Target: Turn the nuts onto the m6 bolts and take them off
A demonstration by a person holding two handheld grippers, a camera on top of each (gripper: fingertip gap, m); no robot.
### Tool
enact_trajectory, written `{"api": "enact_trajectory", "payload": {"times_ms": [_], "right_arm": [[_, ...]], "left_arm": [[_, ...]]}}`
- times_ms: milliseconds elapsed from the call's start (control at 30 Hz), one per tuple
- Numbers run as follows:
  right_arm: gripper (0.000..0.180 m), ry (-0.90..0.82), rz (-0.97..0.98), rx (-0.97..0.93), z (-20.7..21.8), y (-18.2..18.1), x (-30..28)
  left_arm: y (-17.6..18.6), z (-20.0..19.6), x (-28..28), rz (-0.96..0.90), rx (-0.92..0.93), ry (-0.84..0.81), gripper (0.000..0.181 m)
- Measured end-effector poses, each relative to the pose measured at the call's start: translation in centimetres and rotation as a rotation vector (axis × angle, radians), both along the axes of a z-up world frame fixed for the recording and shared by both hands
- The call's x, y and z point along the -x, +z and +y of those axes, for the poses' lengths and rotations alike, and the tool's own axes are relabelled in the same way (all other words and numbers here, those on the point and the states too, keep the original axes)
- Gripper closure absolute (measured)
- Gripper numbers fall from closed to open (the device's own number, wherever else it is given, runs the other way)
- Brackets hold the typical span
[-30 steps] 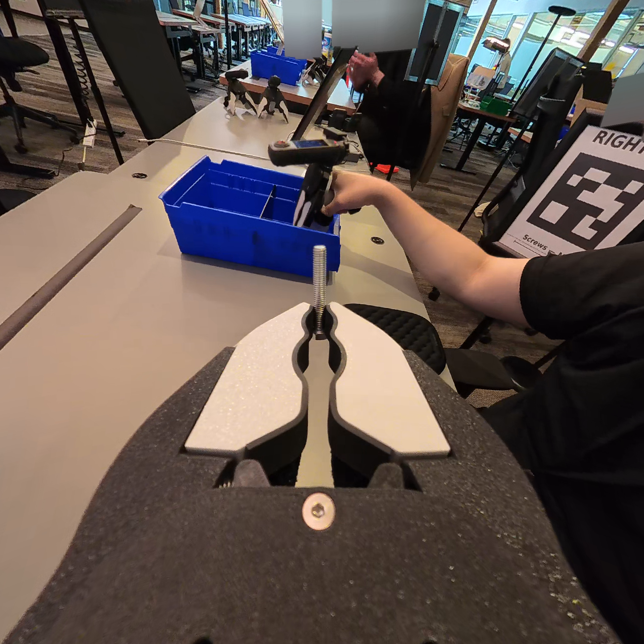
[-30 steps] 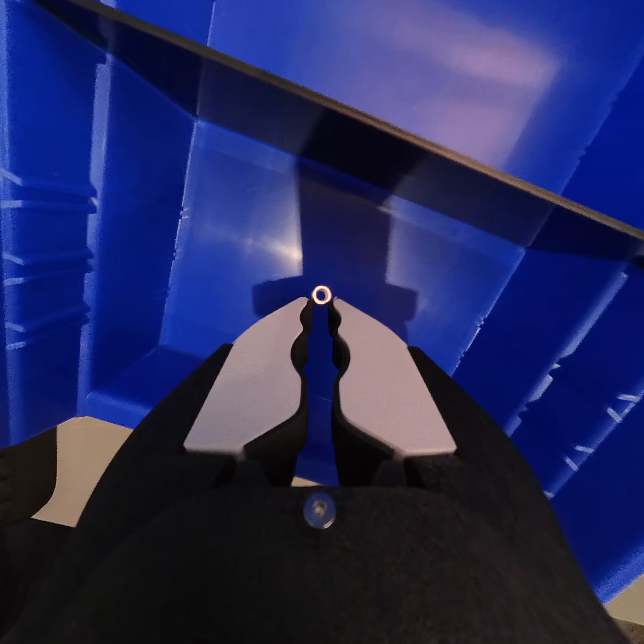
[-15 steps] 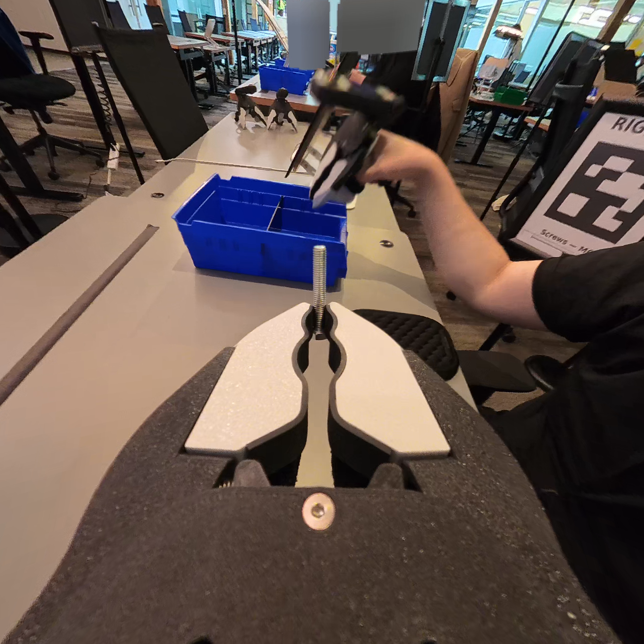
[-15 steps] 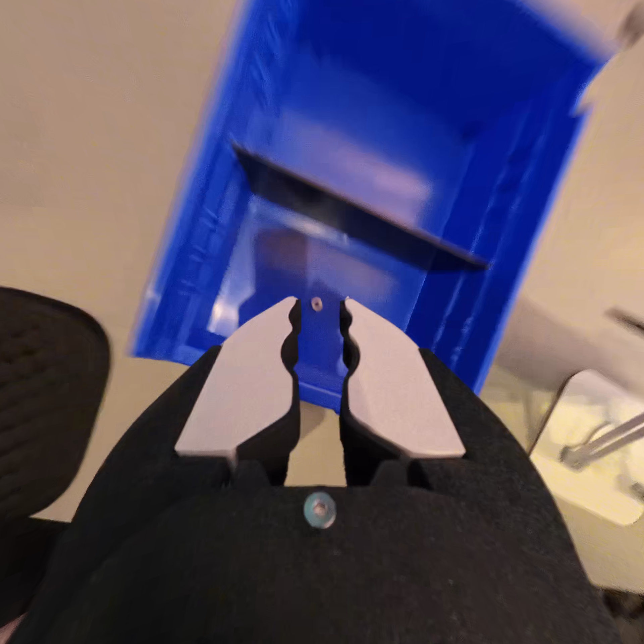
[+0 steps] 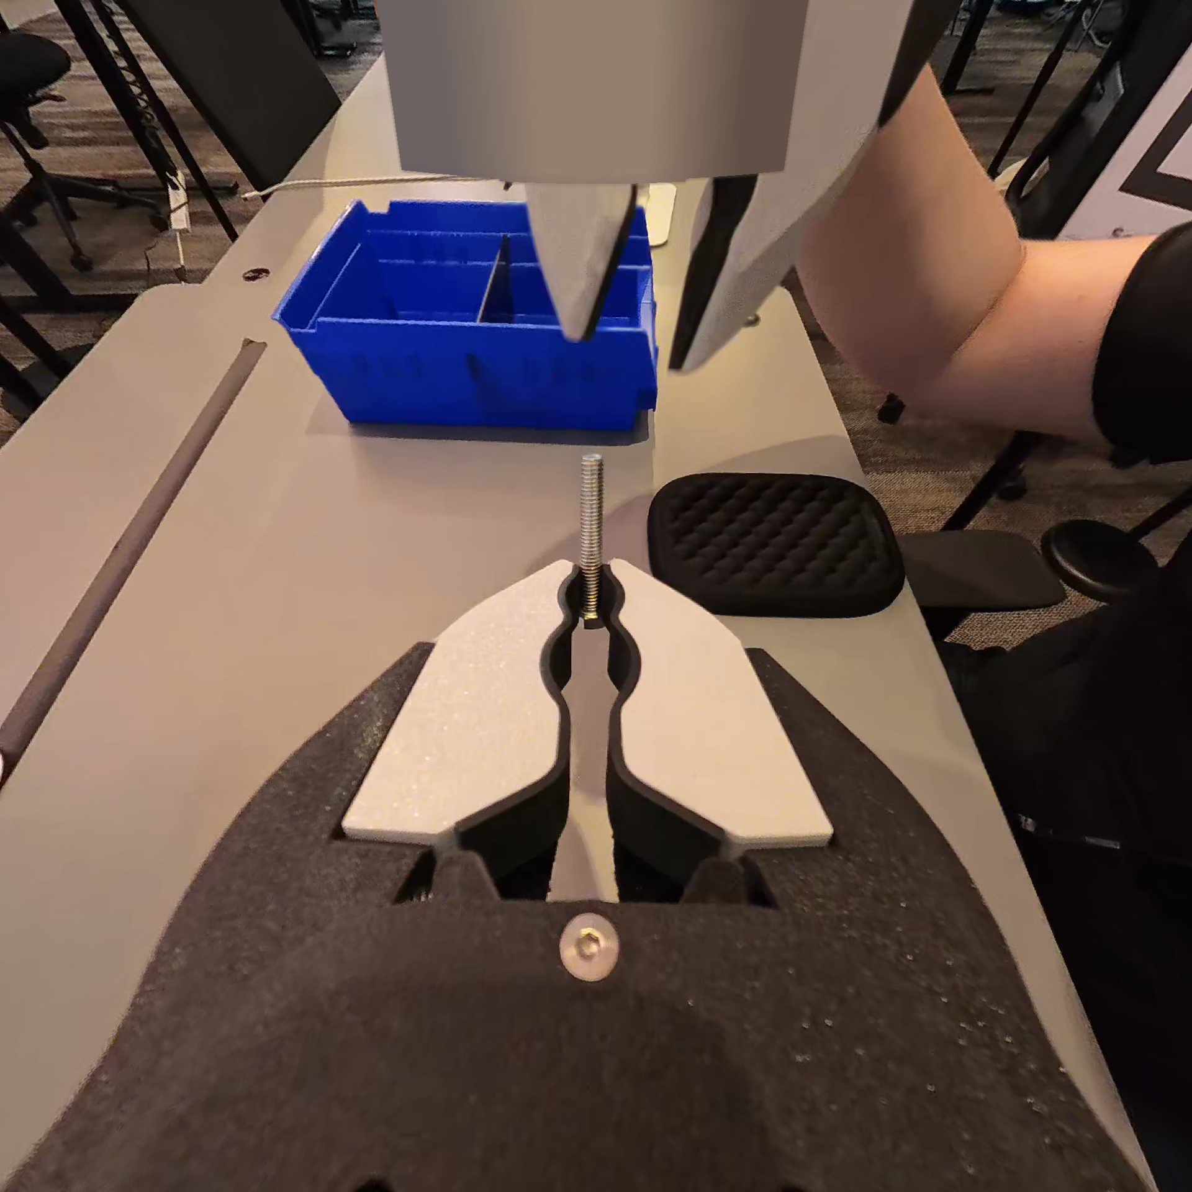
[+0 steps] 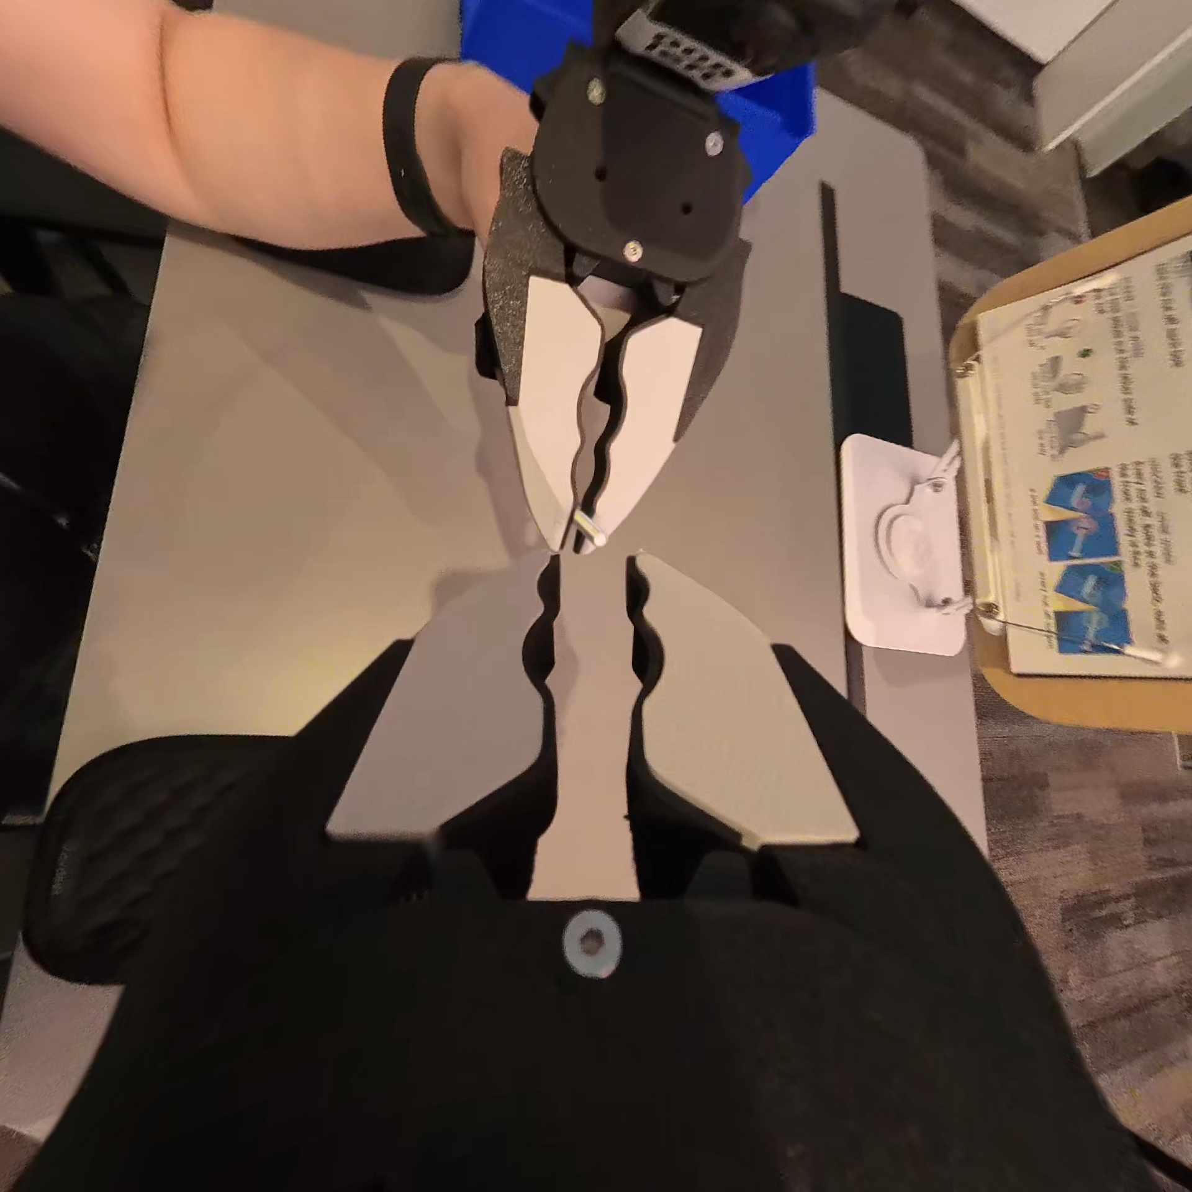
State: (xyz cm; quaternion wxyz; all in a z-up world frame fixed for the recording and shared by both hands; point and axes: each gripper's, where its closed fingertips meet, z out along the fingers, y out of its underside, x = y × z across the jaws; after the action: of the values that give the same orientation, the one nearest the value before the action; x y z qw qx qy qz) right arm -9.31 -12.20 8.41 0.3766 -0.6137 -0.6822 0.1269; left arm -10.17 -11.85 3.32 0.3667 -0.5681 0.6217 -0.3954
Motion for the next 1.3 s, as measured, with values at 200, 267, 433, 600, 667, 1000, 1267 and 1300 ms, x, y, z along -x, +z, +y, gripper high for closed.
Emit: {"api": "enact_trajectory", "payload": {"times_ms": [200, 267, 433, 600, 667, 1000, 1267, 1300], "right_arm": [[0.159, 0.018, -0.083, 0.042, 0.9, -2.4, 1.2], [0.160, 0.019, -0.088, 0.032, 1.0, -2.6, 1.3], [0.165, 0.030, -0.069, 0.056, 0.8, -2.7, 1.7], [0.164, 0.023, -0.067, 0.072, 1.0, -3.0, 1.8], [0.164, 0.025, -0.073, 0.074, 1.1, -3.2, 1.8], [0.172, 0.047, -0.087, 0.103, 0.6, -3.7, 1.9], [0.174, 0.021, -0.053, 0.131, 0.3, -4.0, 1.4], [0.174, 0.010, -0.039, 0.127, 0.3, -4.0, 1.1]], "left_arm": [[0.4, 0.1, 0.0, -0.009, 0.002, 0.003, 0.176], [0.5, 0.0, -0.1, -0.008, -0.007, 0.000, 0.176], [0.6, -0.1, 0.0, -0.009, -0.010, -0.001, 0.176], [0.4, 0.0, 0.1, -0.006, -0.011, 0.005, 0.176], [0.6, -0.1, 0.0, -0.010, -0.006, -0.001, 0.176], [0.1, -0.4, -0.1, 0.008, -0.027, -0.017, 0.176], [-0.6, -0.9, -0.4, 0.026, -0.043, -0.031, 0.144], [-0.9, -0.8, -0.3, 0.041, -0.066, -0.028, 0.142]]}}
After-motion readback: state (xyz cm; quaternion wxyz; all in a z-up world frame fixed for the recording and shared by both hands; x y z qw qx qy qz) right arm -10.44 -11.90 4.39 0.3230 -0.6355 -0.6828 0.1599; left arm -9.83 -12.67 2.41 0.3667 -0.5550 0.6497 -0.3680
